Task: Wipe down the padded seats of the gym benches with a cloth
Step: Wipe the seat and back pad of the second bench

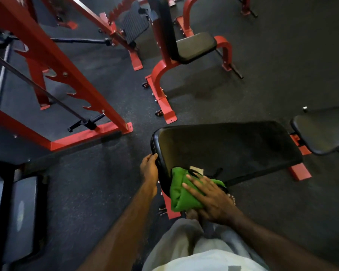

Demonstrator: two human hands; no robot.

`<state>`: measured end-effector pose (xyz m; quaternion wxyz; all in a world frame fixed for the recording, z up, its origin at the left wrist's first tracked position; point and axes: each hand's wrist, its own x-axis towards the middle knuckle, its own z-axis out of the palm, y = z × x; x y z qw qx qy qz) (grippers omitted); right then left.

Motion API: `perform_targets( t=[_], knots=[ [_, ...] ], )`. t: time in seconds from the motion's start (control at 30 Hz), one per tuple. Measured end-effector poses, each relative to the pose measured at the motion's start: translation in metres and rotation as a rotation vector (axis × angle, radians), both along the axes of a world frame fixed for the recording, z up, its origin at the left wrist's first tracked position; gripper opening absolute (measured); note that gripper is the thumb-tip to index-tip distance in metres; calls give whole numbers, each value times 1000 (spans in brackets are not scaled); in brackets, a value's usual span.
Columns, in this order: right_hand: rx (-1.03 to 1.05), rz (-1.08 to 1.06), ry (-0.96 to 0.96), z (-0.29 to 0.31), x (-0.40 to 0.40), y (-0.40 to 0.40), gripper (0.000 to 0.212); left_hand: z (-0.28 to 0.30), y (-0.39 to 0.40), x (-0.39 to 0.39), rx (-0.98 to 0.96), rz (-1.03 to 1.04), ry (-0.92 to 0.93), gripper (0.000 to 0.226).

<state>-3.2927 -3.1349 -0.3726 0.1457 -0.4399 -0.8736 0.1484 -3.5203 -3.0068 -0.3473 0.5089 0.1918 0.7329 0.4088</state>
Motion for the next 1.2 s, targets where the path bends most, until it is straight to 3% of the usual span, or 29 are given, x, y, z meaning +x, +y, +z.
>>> perform_targets(
  t=[0.1,0.2,0.27,0.37,0.4,0.53,0.57,0.7,0.77,0.9,1.0,1.07,1.2],
  knots=[
    [-76,-294,112,-4,17,3,74,0,1,-8,-5,-72,5,29],
    [-105,-573,293,5,-27,0,66,-1,-1,-7,5,-96,9,28],
    [-80,-384,309,12,-51,-5,66,-2,-3,-3,43,-74,18,22],
    [2,-61,157,14,-21,11,67,-3,-5,-4,50,-98,36,18],
    [1,-107,162,10,-10,19,68,-1,-4,-6,47,-107,24,20],
    [-119,-638,330,11,-32,26,66,1,-2,-9,36,-126,-3,29],
    [-125,-598,348,15,-47,20,66,3,-2,-10,32,-124,-9,30],
    [-30,-94,245,20,-25,21,68,3,-2,-7,8,-156,-19,34],
    [-68,-185,256,15,-10,39,65,5,-1,-10,2,-183,-24,34],
    [-189,-599,399,21,-49,44,62,9,-2,-7,-13,-182,-10,30],
    [-162,-298,339,28,-51,27,68,9,-7,4,10,-128,11,27],
    [-97,-193,292,26,-28,44,66,3,-10,9,-33,-1,-126,37],
    [-337,-712,409,24,-39,82,66,-7,-15,13,-157,141,-309,53]
  ],
)
